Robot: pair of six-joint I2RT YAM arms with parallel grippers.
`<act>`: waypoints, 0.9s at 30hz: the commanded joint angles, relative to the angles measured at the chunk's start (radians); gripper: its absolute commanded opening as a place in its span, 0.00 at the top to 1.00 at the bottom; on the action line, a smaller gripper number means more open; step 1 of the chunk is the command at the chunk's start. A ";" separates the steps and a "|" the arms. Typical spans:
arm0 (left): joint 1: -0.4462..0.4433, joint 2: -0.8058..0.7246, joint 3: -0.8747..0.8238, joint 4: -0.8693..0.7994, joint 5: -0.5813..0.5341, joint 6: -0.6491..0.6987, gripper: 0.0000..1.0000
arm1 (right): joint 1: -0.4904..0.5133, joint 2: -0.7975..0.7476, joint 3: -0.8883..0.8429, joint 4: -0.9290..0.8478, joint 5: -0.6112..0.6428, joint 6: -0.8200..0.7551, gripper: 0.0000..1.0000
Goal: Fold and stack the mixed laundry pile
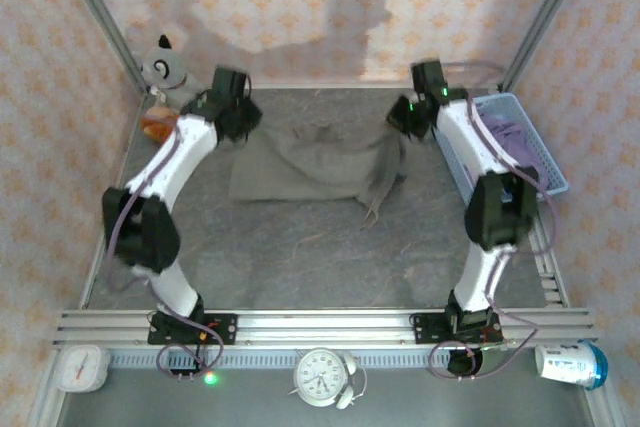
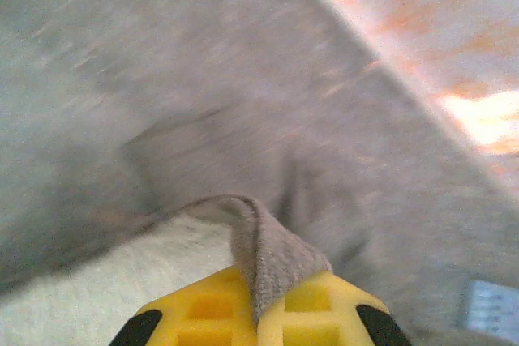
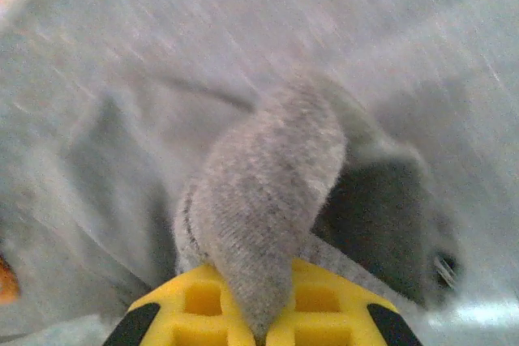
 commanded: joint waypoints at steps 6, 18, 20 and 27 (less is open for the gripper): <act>0.050 0.282 0.985 -0.208 0.186 0.068 1.00 | -0.046 0.157 0.887 -0.101 -0.083 -0.038 1.00; 0.016 -0.193 0.190 0.026 0.168 0.287 1.00 | -0.079 -0.235 0.078 -0.031 -0.193 -0.222 1.00; -0.004 -0.296 -0.066 0.060 0.167 0.298 1.00 | -0.079 -0.339 -0.213 0.016 -0.170 -0.223 1.00; -0.083 -0.535 -0.774 0.045 0.089 0.170 0.99 | -0.079 -0.620 -0.869 0.040 0.035 -0.199 0.95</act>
